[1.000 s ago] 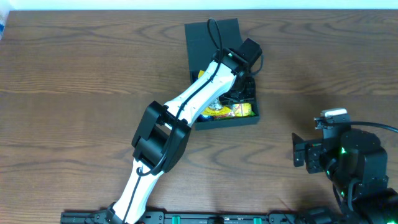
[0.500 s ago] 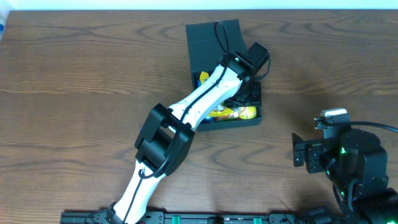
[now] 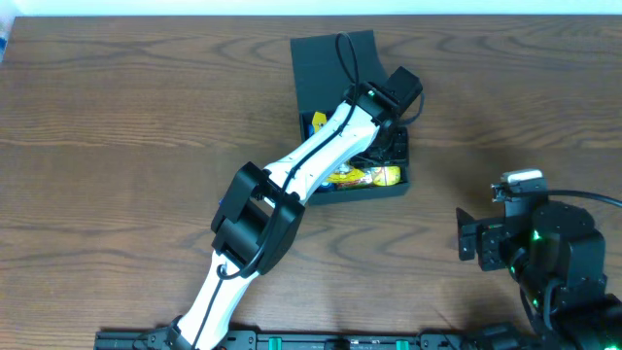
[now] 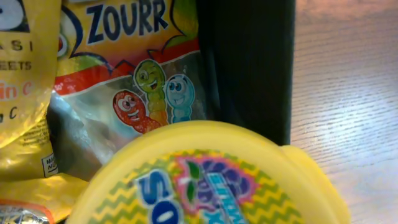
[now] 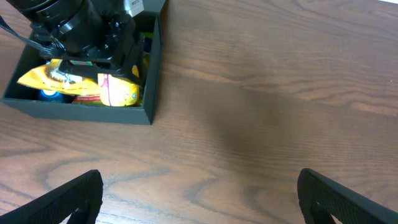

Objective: Pack container
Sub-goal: 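Lower the Mentos tin into the box's right side and release it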

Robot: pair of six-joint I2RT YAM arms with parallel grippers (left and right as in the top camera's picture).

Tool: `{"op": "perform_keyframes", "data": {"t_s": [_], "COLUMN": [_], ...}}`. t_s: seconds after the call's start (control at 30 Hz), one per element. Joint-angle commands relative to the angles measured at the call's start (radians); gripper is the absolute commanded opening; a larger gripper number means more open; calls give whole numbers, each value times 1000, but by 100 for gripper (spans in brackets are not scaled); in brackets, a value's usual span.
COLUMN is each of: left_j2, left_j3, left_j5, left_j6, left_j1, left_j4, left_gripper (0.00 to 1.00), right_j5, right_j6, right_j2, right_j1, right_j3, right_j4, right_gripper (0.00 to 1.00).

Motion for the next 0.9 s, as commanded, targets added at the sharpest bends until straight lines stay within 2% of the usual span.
{"op": "perform_keyframes", "data": {"t_s": [0.0,0.07,0.13,0.57,0.87], "left_j2": [-4,-4,-4,-8,-8], "left_j3": [25,25,25,51,237], "left_j5": [-3,-3,-3,-3,-83], "left_j6": [-4,-4,-4,4,50], "left_j1": [-10,-10,-10,-8,-8], "left_j4": [1,1,1,-13,-176], "left_gripper": [65,74,78,79,80], "right_j5": [-2,-2,-2,-2,-2], "right_j6": [14,14,14,14,14], "right_j2": [-2,-2,-2,-2,-2], "right_j1": [-7,-7,-7,-7,-7], "right_j3": [-5,-5,-5,-5,-5], "right_j4": [-1,-1,-1,-1,-1], "right_gripper": [99,99,99,99,99]}}
